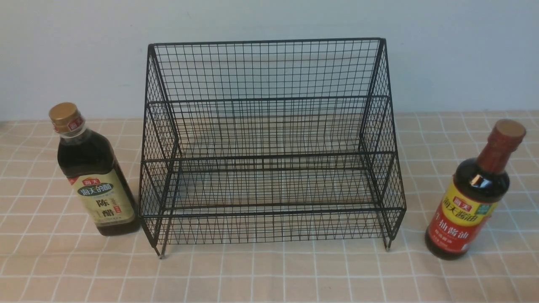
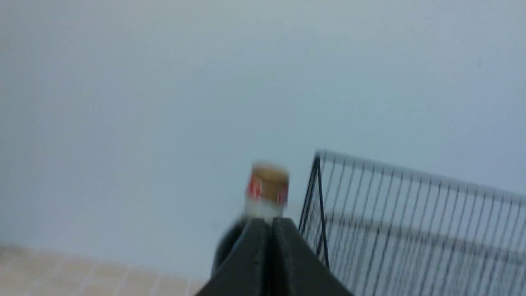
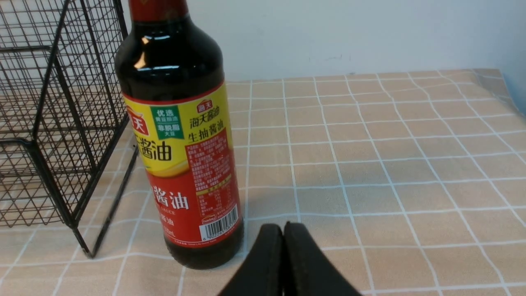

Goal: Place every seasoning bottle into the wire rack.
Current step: Use the left arm to grab the condiment bottle closest to it

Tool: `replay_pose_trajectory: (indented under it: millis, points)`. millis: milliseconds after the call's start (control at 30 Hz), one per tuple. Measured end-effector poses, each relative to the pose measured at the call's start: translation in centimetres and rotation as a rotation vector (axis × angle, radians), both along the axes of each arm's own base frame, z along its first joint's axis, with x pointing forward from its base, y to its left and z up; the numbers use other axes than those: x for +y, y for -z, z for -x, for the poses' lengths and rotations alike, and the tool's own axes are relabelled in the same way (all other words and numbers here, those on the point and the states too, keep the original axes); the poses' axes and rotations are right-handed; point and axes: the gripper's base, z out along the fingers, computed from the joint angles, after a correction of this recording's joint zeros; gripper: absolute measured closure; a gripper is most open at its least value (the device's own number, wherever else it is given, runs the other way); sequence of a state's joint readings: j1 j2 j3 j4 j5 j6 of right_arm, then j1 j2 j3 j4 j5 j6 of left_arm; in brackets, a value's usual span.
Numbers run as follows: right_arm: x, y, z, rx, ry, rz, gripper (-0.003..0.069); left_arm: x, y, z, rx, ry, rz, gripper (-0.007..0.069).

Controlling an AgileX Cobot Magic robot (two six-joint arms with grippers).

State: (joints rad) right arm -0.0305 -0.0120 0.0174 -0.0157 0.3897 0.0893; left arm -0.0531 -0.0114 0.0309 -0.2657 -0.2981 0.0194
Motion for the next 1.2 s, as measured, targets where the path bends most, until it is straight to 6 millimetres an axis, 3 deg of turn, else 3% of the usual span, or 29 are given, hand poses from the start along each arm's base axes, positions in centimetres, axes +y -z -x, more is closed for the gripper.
replay_pose_trajectory:
  millis: [67,133,300,533,567,600,700,900,1033,1200]
  points:
    - [0.0,0.0,0.0,0.0,0.0,0.0,0.0673,0.3,-1.1,0.5,-0.122,-0.033,0.014,0.0631]
    - [0.0,0.0,0.0,0.0,0.0,0.0,0.0673,0.4,-1.4,0.5,-0.139,-0.038,0.015,0.0631]
    - [0.0,0.0,0.0,0.0,0.0,0.0,0.0673,-0.2,-3.9,-1.1,-0.069,-0.031,-0.117,0.0631]
    - [0.0,0.0,0.0,0.0,0.0,0.0,0.0673,-1.1,-6.7,-6.7,0.124,0.008,-0.271,0.0557]
    - [0.0,0.0,0.0,0.0,0.0,0.0,0.0673,-1.2,-7.3,-8.1,0.15,0.016,-0.271,0.0515]
    - [0.0,0.0,0.0,0.0,0.0,0.0,0.0673,-1.2,-7.3,-8.3,0.154,0.018,-0.269,0.0508]
    - [0.0,0.0,0.0,0.0,0.0,0.0,0.0673,-1.4,-7.9,-11.4,0.192,0.029,-0.263,0.0375]
    - [0.0,0.0,0.0,0.0,0.0,0.0,0.0673,-1.5,-7.2,-16.5,0.264,0.028,-0.219,0.012]
    - [0.0,0.0,0.0,0.0,0.0,0.0,0.0673,-1.5,-5.7,-19.0,0.317,0.02,-0.192,0.0051]
    - [0.0,0.0,0.0,0.0,0.0,0.0,0.0673,-1.6,-3.3,-21.1,0.387,0.022,-0.191,0.004]
